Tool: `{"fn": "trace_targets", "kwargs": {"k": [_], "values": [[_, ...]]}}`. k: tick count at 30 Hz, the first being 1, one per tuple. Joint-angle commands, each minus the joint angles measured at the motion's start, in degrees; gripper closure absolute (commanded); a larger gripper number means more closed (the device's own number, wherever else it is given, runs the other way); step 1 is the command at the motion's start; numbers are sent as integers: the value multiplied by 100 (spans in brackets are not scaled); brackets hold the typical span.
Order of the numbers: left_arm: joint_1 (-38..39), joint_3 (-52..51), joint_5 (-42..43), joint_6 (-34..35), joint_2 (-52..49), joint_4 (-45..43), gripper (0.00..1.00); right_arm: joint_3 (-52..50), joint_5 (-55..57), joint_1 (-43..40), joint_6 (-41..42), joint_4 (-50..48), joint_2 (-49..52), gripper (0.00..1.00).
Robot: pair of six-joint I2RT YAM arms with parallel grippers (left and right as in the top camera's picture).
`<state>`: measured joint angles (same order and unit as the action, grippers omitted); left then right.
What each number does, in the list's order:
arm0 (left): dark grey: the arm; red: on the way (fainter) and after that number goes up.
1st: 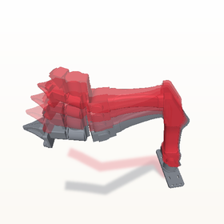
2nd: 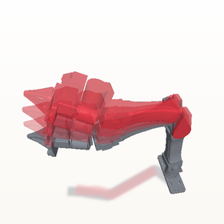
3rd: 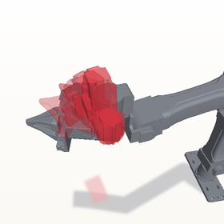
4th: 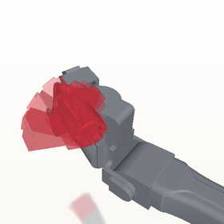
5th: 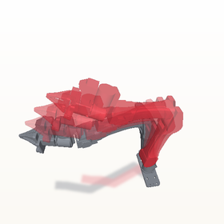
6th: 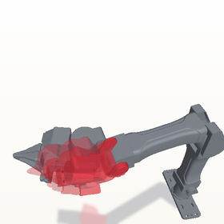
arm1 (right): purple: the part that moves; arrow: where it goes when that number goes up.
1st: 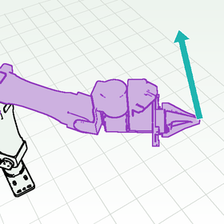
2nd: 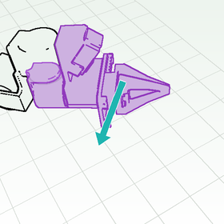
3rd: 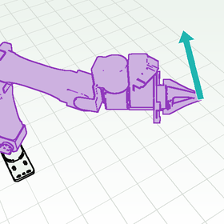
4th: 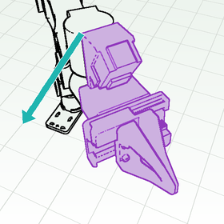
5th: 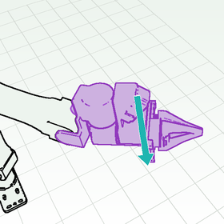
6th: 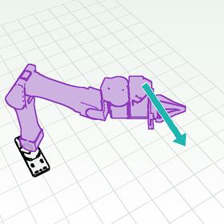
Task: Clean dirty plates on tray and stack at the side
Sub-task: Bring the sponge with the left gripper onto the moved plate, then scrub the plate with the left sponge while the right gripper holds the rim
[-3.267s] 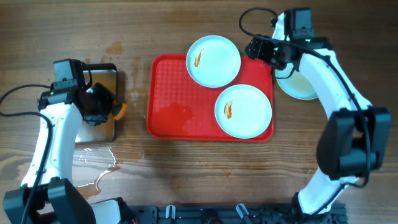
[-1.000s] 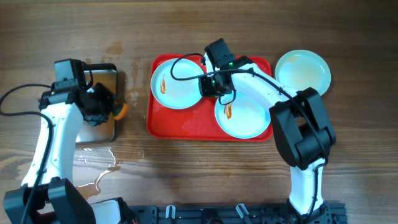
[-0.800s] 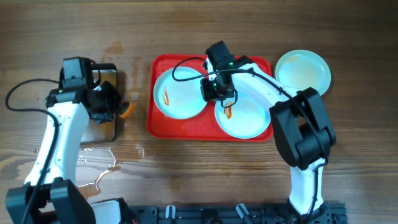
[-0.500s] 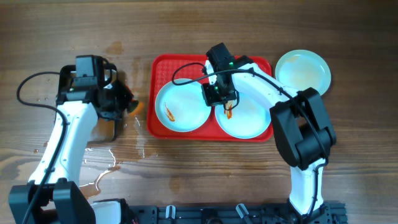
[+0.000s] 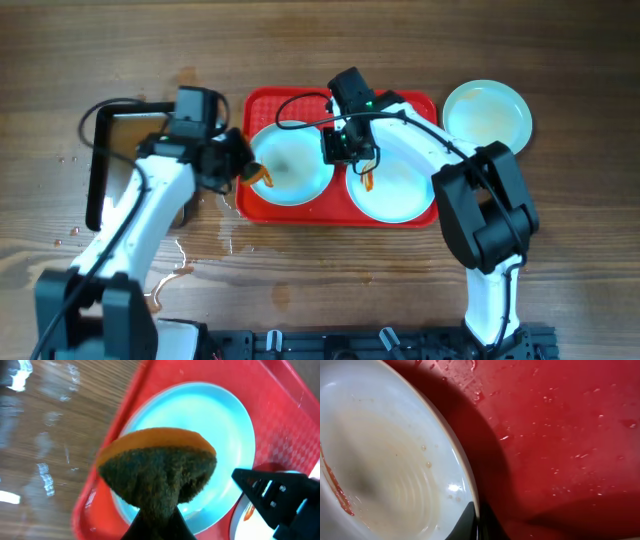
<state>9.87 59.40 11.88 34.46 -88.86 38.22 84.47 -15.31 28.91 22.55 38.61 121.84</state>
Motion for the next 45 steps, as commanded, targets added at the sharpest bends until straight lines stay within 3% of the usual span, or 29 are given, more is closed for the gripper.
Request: {"fn": "trace_targets", "kwargs": {"k": [1, 14, 22, 27, 34, 37, 40, 45], "values": [[470, -28, 57, 289, -483, -317, 96, -55, 205, 87, 188, -24, 151, 96], [892, -28, 103, 693, -1366, -1082, 96, -61, 378, 87, 341, -37, 151, 96], [1091, -28, -109, 136, -1825, -1674, 96, -61, 380, 87, 308, -79, 151, 96], [1091, -28, -909, 133, -2024, -1318, 96, -61, 439, 87, 313, -72, 151, 96], [1091, -26, -3265, 133, -2033, -177, 96, -61, 442, 87, 295, -55, 151, 96], [1091, 15, -3899, 129, -1932, 74, 96, -61, 461, 87, 295, -55, 151, 96], [1093, 109, -3939, 133, -1716, 129, 96, -61, 463, 87, 297, -48, 151, 96], [1093, 197, -3322, 136, -1119, 66, 96, -61, 463, 87, 299, -52, 151, 96]]}}
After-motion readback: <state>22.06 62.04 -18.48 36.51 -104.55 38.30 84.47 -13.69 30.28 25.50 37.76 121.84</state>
